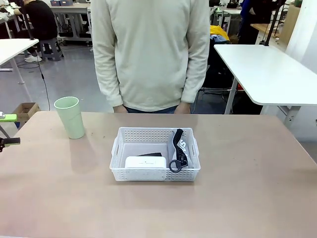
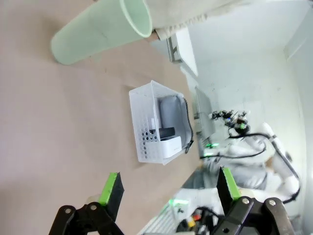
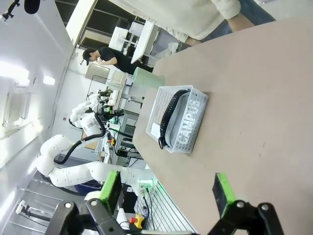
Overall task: Efficiently arrange items inside the basket to fit them all.
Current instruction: Pick up the Reusable plastic cup and place it inside the Organizing basket.
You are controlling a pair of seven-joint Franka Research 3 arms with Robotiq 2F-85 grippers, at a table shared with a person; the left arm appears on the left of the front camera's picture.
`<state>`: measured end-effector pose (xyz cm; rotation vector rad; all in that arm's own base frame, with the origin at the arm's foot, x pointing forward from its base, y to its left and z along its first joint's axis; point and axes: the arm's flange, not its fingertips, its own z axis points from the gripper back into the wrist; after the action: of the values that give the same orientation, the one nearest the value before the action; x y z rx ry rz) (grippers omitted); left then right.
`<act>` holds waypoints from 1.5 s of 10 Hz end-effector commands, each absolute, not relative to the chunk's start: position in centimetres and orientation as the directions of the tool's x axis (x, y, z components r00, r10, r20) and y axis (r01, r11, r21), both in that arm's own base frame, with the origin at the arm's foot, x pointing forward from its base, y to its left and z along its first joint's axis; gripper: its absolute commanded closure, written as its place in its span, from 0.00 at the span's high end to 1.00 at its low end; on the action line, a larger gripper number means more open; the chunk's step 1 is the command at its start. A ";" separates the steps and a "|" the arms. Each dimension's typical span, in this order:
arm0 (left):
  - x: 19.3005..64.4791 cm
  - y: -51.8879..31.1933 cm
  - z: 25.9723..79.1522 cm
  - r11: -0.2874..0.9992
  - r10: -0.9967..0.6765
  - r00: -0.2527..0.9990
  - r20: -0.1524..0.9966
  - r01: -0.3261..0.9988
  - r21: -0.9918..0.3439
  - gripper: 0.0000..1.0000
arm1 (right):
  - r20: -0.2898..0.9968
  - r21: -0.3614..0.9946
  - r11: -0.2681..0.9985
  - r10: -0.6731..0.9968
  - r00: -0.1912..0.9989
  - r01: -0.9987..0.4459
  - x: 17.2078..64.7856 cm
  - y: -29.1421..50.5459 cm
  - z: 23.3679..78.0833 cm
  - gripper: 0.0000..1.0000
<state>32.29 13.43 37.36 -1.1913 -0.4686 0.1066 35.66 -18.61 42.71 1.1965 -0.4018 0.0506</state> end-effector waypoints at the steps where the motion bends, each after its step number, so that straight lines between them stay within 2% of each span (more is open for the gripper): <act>1: 36.1 10.4 40.5 0.568 0.042 0.833 0.552 0.434 -0.699 1.00 | 0.342 0.893 0.363 -0.167 0.925 -0.264 35.8 -18.9 43.1 1.00; 2: 38.1 9.9 41.1 0.636 -0.060 0.745 0.664 0.541 -0.550 1.00 | 0.342 0.893 0.363 -0.167 0.925 -0.264 35.8 -18.9 43.1 1.00; 3: 39.1 9.3 41.4 0.629 -0.218 0.636 0.741 0.672 -0.392 1.00 | 0.342 0.893 0.363 -0.167 0.925 -0.264 35.8 -18.9 43.1 1.00; 4: 39.7 8.7 41.2 0.622 -0.276 0.546 0.791 0.728 -0.286 1.00 | 0.342 0.893 0.363 -0.167 0.925 -0.264 35.8 -18.9 43.1 1.00; 5: 39.9 7.8 40.9 0.667 -0.324 0.472 0.820 0.729 -0.156 1.00 | 0.342 0.893 0.363 -0.167 0.925 -0.264 35.8 -18.9 43.1 1.00; 6: 39.9 6.5 40.8 0.724 -0.402 0.378 0.834 0.689 0.037 1.00 | 0.342 0.893 0.363 -0.167 0.925 -0.264 35.8 -18.9 43.1 1.00; 7: 39.4 5.5 40.7 0.701 -0.480 0.288 0.829 0.694 0.165 1.00 | 0.342 0.893 0.363 -0.167 0.925 -0.264 35.8 -18.9 43.1 1.00; 8: 39.6 5.2 40.9 0.726 -0.483 0.294 0.825 0.660 0.191 1.00 | 0.342 0.893 0.363 -0.167 0.925 -0.264 35.8 -18.9 43.1 1.00; 9: 40.5 7.3 42.6 0.660 -0.449 0.444 0.775 0.750 -0.047 1.00 | 0.342 0.893 0.363 -0.167 0.925 -0.264 35.8 -18.9 43.1 1.00; 12: 40.5 7.3 42.6 0.660 -0.449 0.444 0.775 0.750 -0.047 1.00 | 0.342 0.893 0.363 -0.167 0.925 -0.264 35.8 -18.9 43.1 1.00; 13: 40.0 6.5 41.8 0.668 -0.468 0.413 0.781 0.744 0.007 1.00 | 0.342 0.893 0.363 -0.167 0.925 -0.264 35.8 -18.9 43.1 1.00; 14: 42.8 8.0 40.7 0.516 -0.530 0.406 0.744 0.851 -0.097 1.00 | 0.342 0.893 0.363 -0.167 0.925 -0.264 35.8 -18.9 43.1 1.00; 15: 44.2 9.4 39.0 0.448 -0.541 0.355 0.762 0.889 -0.097 1.00 | 0.342 0.893 0.363 -0.167 0.925 -0.264 35.8 -18.9 43.1 1.00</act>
<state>41.65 6.98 40.22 -0.4901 -0.7558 -0.8851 35.72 -18.62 42.77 1.1957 -0.4013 0.0523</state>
